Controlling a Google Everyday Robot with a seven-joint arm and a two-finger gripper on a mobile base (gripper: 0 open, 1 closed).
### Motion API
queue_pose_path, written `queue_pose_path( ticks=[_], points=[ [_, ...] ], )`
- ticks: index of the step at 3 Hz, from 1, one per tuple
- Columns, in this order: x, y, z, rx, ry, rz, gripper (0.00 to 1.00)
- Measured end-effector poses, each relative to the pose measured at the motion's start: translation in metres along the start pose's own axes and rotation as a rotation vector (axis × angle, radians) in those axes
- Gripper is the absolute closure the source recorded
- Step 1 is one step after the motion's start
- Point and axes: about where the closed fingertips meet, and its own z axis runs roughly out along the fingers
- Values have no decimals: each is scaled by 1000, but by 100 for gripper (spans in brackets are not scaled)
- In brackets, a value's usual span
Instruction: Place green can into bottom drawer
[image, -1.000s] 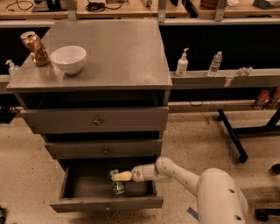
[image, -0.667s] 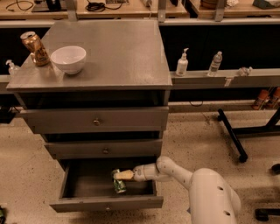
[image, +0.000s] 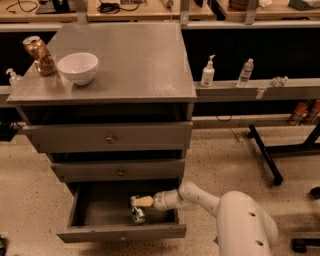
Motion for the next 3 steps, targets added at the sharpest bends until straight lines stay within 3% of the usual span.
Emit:
queue_pose_path(
  ticks=[1, 2, 3],
  points=[
    [8, -2, 9, 63, 13, 26, 100],
    [15, -8, 17, 114, -10, 81, 79],
    [13, -11, 20, 99, -103, 162, 56]
  ],
)
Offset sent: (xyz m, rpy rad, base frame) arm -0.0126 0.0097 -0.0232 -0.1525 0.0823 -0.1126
